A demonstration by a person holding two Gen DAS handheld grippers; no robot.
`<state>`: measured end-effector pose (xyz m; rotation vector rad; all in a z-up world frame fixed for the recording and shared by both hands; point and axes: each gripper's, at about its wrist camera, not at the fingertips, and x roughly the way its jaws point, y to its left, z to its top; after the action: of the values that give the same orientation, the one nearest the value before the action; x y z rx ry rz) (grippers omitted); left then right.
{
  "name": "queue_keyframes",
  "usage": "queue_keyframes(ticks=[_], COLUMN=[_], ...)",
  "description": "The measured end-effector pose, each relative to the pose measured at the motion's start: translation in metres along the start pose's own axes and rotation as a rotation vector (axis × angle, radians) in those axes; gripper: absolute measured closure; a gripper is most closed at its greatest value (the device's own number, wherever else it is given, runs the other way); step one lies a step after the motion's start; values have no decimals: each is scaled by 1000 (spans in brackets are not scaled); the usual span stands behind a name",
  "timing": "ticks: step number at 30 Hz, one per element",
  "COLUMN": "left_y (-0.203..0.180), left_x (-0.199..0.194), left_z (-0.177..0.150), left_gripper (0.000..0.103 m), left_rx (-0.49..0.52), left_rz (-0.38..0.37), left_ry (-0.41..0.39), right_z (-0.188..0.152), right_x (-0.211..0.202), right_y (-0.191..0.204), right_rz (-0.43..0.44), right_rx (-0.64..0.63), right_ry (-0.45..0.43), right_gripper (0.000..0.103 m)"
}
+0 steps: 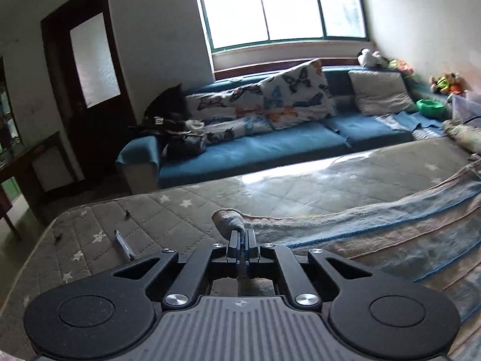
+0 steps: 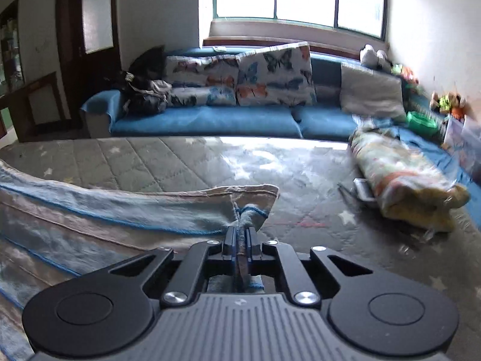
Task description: Fold clothes
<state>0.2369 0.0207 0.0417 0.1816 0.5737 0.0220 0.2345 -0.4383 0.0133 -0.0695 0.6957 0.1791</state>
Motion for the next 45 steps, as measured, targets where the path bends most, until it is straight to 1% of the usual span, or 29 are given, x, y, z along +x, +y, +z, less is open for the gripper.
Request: queue_keyframes(ticks=[1, 2, 4, 5, 6, 7, 9, 11, 14, 16, 17, 20, 23, 24, 26, 30, 33, 36, 38, 40, 41, 43, 45], left_y=[1, 4, 10, 14, 17, 20, 27, 28, 19, 11, 4, -5, -2, 0, 4, 3, -2, -14, -25, -36, -42, -52, -58], left_x=[8, 8, 6, 4, 3, 2, -1, -19, -42, -56, -59, -66, -69, -70, -72, -85, -95, -105, -106, -107, -106, -105, -103], left_z=[-2, -4, -7, -9, -11, -13, -17, -23, -35, -46, -51, -67, -77, -81, -85, -89, -86, -81, -79, -79, -80, -83, -87], left_gripper=[95, 93, 93, 88, 85, 84, 84, 84, 84, 84, 84, 84, 83, 82, 82, 82, 82, 82, 82, 82, 82, 81, 80], left_rx=[-9, -18, -36, -46, -55, -64, -82, -91, -76, -55, -40, -7, 6, 12, 9, 21, 23, 27, 34, 43, 54, 71, 84], left_rz=[3, 3, 3, 3, 2, 2, 2, -41, -134, -198, -216, -225, -197, -185, -184, -156, -176, -221, -254, -283, -295, -306, -312], left_ry=[23, 32, 44, 49, 55, 61, 73, 58, 69, 85, 94, 126, 145, 149, 148, 145, 126, 112, 118, 124, 126, 136, 148], right_z=[0, 0, -2, -3, -4, -6, -10, -15, -25, -35, -40, -57, -71, -75, -84, -101, -111, -118, -121, -126, -129, -134, -138], right_x=[7, 13, 19, 16, 14, 9, -5, -17, -33, -41, -44, -52, -67, -74, -86, -117, -141, -165, -176, -187, -191, -195, -192], right_y=[-1, -1, -4, -6, -7, -7, -2, 4, 18, 29, 34, 41, 46, 46, 47, 50, 64, 85, 98, 116, 124, 138, 146], right_rz=[-5, -10, -18, -17, -13, -6, 26, 67, 143, 172, 180, 190, 186, 188, 192, 194, 228, 304, 358, 434, 457, 484, 480], right_rx=[2, -2, -3, -2, -4, -10, -36, -56, -89, -117, -126, -144, -188, -200, -214, -259, -307, -352, -371, -407, -429, -474, -501], right_ry=[12, 25, 38, 38, 38, 39, 42, 51, 80, 98, 105, 127, 130, 133, 141, 151, 143, 115, 105, 95, 89, 79, 79], right_gripper=[87, 86, 83, 79, 76, 73, 72, 64, 61, 58, 57, 55, 51, 51, 51, 51, 53, 55, 66, 70, 71, 75, 80])
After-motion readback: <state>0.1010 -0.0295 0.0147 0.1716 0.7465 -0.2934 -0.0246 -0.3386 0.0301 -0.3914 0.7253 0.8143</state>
